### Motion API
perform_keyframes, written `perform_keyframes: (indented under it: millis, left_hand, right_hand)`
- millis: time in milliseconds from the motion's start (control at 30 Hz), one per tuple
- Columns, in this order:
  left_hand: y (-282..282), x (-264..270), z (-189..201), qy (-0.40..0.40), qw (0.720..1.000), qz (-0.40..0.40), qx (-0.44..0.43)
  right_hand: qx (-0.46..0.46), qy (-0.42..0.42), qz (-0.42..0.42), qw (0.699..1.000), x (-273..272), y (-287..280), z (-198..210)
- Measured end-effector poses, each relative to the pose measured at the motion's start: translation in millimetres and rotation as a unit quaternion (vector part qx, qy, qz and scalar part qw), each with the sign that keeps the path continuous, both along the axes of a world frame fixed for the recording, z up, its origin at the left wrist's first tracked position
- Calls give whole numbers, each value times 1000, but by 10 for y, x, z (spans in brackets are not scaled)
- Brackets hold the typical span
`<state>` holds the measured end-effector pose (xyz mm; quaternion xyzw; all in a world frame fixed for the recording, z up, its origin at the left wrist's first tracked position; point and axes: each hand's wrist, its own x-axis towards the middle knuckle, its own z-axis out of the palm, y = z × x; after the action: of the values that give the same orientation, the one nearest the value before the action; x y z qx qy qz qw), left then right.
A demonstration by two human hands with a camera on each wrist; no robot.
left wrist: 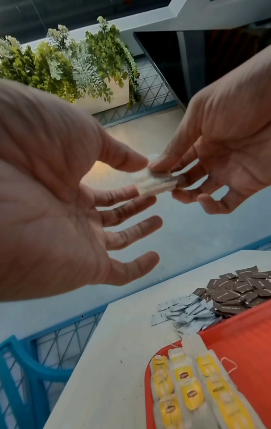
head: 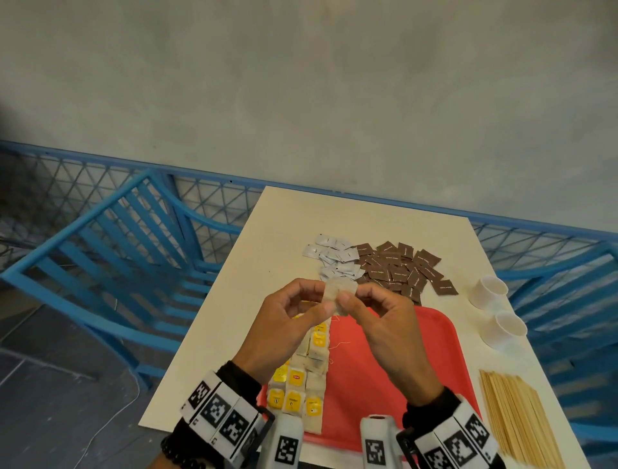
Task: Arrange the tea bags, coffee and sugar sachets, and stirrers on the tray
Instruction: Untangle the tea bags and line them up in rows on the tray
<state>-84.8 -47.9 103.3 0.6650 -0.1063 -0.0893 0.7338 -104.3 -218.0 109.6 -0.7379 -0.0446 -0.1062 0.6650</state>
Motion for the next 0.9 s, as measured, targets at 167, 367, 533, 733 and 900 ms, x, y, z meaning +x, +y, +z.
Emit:
perform_keyframes:
  millis: [167, 367, 533, 733, 900]
  left_hand:
    - [30, 83, 9, -10, 998, 55, -11]
    - [165, 139, -133, 27, 997, 68, -22]
    - [259, 133, -341, 48, 994, 96, 19]
    - [680, 65, -997, 133, 964, 160, 168]
    - [861, -16, -1416, 171, 938, 99, 284]
  right_hand:
    - [-25, 17, 32, 999, 72, 43, -10]
    - [-13, 54, 29, 998, 135, 111, -69]
    - [-16, 76, 38, 996, 219, 281, -302]
    - [-127, 279, 10, 952, 392, 412, -1210]
    - [-152, 348, -18, 925, 511, 666, -1567]
